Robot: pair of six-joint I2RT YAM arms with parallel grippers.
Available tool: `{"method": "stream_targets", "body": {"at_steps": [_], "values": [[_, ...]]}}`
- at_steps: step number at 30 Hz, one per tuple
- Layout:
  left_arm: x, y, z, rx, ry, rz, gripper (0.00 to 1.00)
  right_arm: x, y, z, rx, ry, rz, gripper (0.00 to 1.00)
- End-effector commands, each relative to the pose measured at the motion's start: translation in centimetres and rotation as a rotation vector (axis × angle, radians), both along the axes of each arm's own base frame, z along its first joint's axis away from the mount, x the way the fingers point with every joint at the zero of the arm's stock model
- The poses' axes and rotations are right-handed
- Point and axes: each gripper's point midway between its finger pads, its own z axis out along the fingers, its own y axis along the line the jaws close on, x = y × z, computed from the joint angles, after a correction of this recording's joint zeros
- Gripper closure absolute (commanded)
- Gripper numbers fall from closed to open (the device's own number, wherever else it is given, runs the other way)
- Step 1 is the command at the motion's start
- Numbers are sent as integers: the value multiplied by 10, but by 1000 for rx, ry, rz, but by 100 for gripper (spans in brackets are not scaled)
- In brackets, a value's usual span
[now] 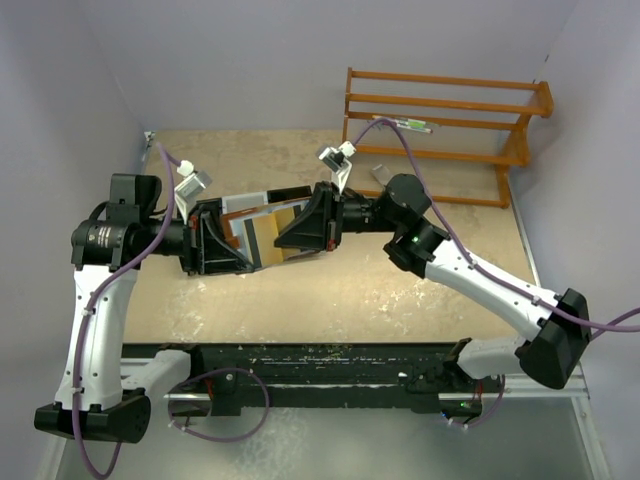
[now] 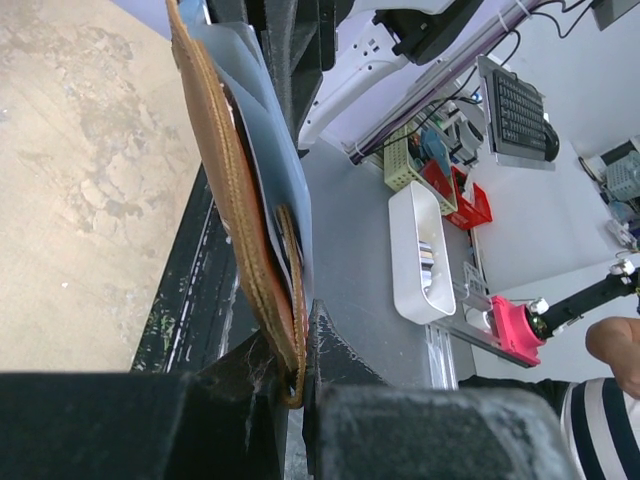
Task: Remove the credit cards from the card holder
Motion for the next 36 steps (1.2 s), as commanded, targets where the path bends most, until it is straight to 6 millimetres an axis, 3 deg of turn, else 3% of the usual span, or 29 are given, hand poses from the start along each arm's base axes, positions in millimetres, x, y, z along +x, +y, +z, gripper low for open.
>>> {"method": "stream_targets", "body": {"at_steps": [1, 11, 14, 18, 27, 31, 36], "values": [[-16, 0, 25, -90, -84, -67, 99, -20, -11, 20, 61, -44, 63, 100], [-20, 0, 27, -96, -86, -71, 98, -27, -16, 33, 100, -57, 101, 100], [-20, 0, 27, -89, -93, -66, 99, -20, -21, 30, 79, -55, 70, 100], [-15, 0, 23, -45, -122, -31, 100, 4, -45, 25, 44, -34, -27, 100], [29, 17, -19, 250, -160, 182, 100, 63, -97, -11, -139, 16, -310, 100], [42, 24, -25, 315, -195, 252, 100, 84, -109, -35, -242, 45, -425, 100], [44, 27, -18, 335, -242, 256, 100, 118, -111, -64, -327, 70, -546, 100]]}}
